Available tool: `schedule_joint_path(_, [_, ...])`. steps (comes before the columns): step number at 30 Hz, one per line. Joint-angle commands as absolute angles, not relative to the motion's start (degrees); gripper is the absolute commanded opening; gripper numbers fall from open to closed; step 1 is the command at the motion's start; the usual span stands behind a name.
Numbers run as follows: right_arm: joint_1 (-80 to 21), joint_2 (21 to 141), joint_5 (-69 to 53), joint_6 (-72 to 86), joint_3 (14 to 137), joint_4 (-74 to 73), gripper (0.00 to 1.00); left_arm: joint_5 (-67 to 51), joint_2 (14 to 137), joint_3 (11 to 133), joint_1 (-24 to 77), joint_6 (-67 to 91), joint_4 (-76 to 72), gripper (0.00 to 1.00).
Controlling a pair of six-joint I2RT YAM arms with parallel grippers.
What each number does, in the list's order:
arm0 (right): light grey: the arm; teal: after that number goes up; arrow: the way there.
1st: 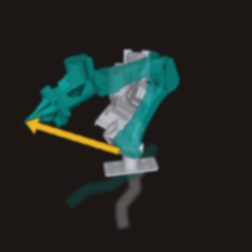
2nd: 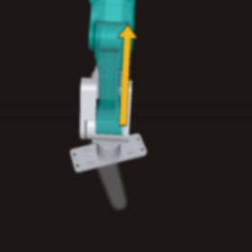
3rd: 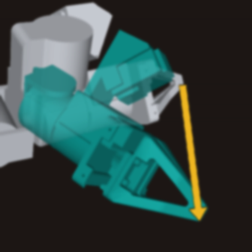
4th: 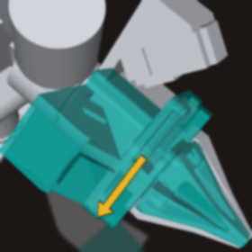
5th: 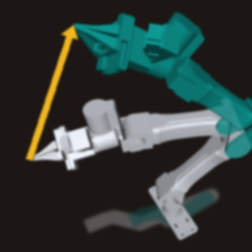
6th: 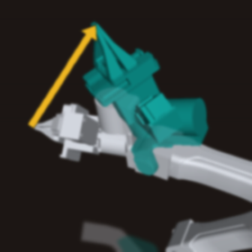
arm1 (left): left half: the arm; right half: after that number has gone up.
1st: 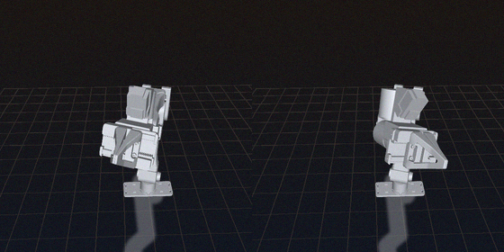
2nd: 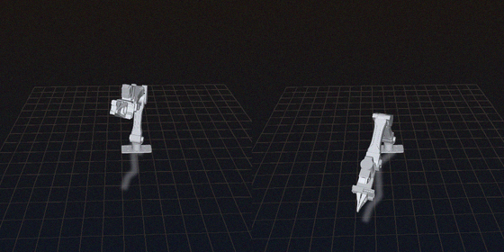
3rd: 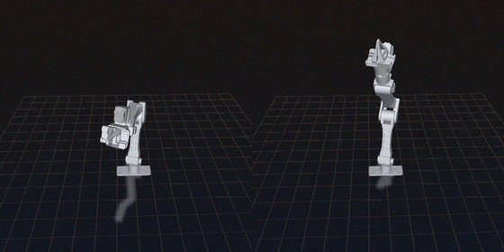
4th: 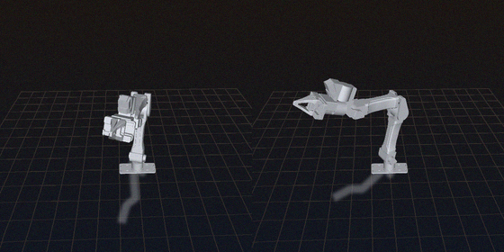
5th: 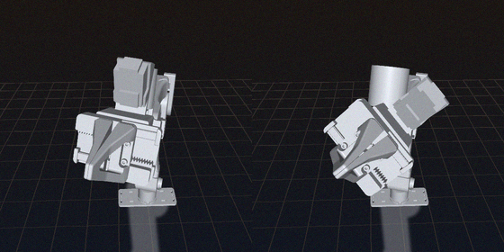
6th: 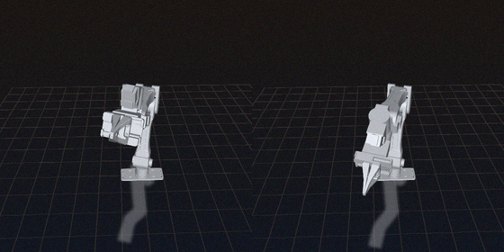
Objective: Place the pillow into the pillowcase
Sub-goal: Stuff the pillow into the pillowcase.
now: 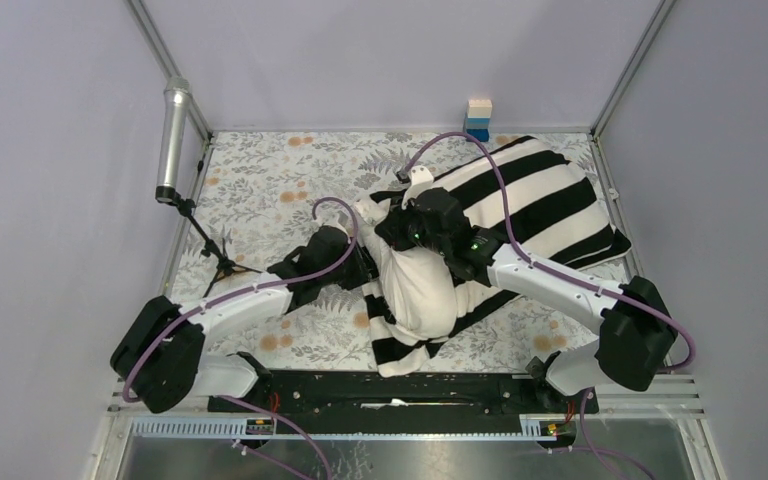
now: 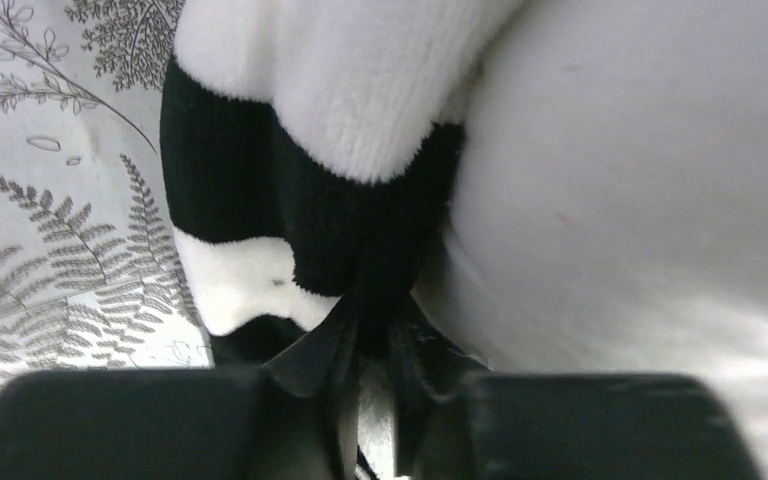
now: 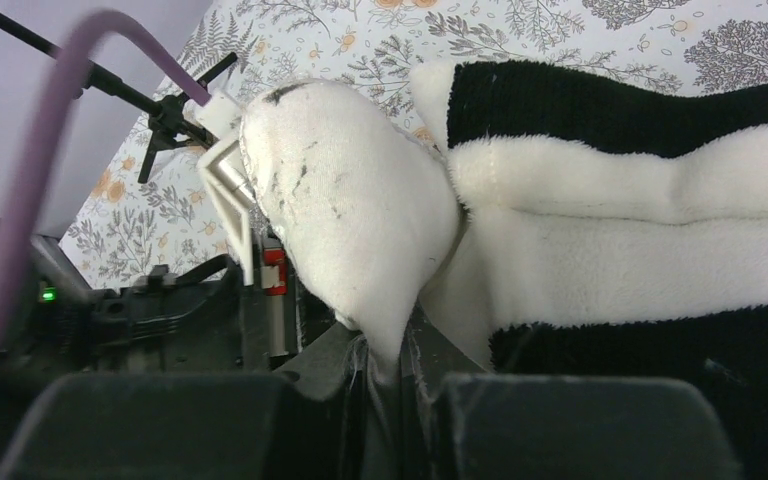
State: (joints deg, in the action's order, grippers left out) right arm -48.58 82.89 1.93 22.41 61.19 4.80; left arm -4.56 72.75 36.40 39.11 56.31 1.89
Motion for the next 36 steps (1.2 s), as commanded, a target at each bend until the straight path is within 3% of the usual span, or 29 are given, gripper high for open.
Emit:
schedule_joint_path(1, [-48.59,78.26,-0.35,23.98,64.72,9.31,0.0,-3.91,74.66,40.13,38.95,56.15,-1.75,0.0])
schedule_joint_path(9, [-49.25,76.89,-16.07,13.23,61.14,-1.99,0.0,2.11,67.06,46.97,28.0,55.18,9.31,0.0])
schedule_joint_path(19, [-50.17,91.89,-13.33,9.51,63.76,-14.16,0.0,6.0,56.43,52.66,26.98,51.72,8.76,0.0])
schedule_joint_path(27, [-49.75,110.7,-5.76,11.66,80.76,-24.95,0.0,-3.32,49.38,54.6,27.95,44.72,3.71,0.0])
schedule_joint_path(36, [-44.29,122.3,0.92,20.96,97.52,-30.32,0.0,-14.11,42.53,52.01,29.42,45.18,2.61,0.0])
